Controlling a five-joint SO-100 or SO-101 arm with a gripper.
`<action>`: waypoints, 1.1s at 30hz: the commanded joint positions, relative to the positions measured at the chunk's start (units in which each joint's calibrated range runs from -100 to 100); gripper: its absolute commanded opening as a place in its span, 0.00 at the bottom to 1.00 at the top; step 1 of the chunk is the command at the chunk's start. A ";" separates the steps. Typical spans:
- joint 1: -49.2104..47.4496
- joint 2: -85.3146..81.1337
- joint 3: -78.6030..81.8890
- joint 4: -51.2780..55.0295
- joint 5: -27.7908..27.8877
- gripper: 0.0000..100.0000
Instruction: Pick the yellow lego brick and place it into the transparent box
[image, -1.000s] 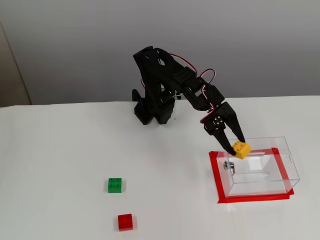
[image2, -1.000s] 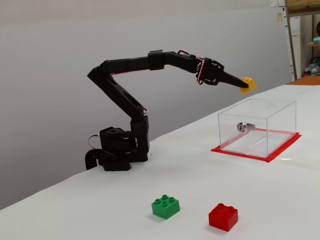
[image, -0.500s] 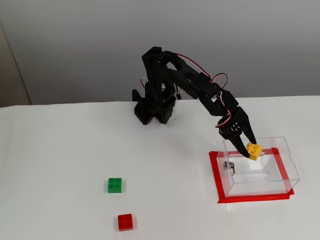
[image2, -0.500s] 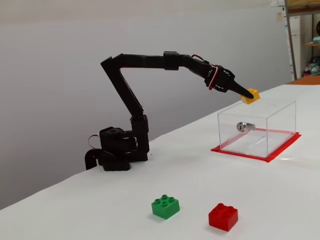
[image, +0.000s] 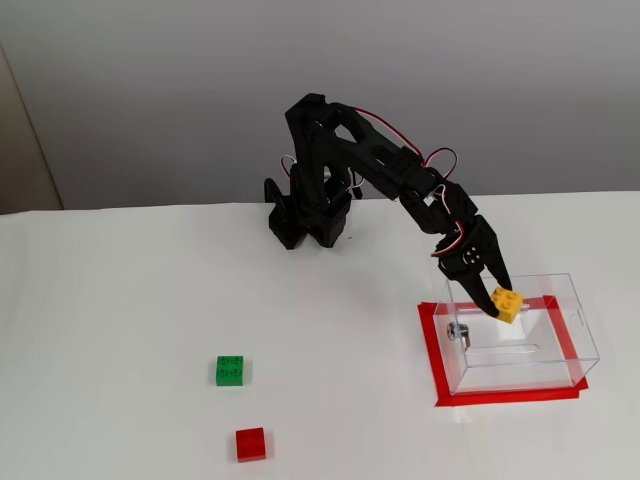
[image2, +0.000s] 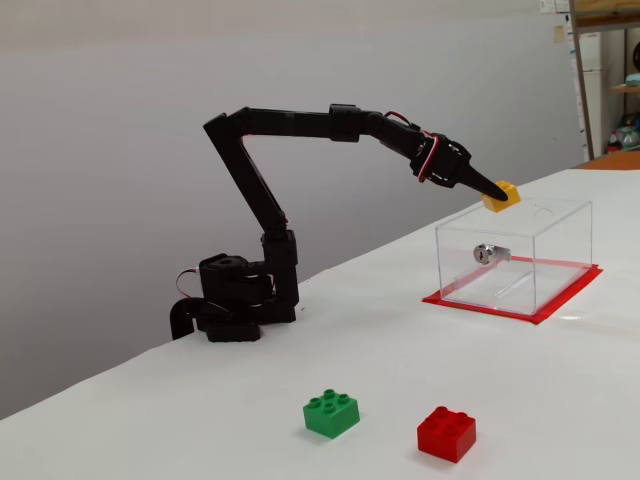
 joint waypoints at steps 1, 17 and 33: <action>0.24 -0.75 -2.42 -0.33 0.26 0.33; 0.98 -1.26 -2.87 0.11 0.26 0.36; 14.95 -18.06 -1.88 10.99 -0.06 0.02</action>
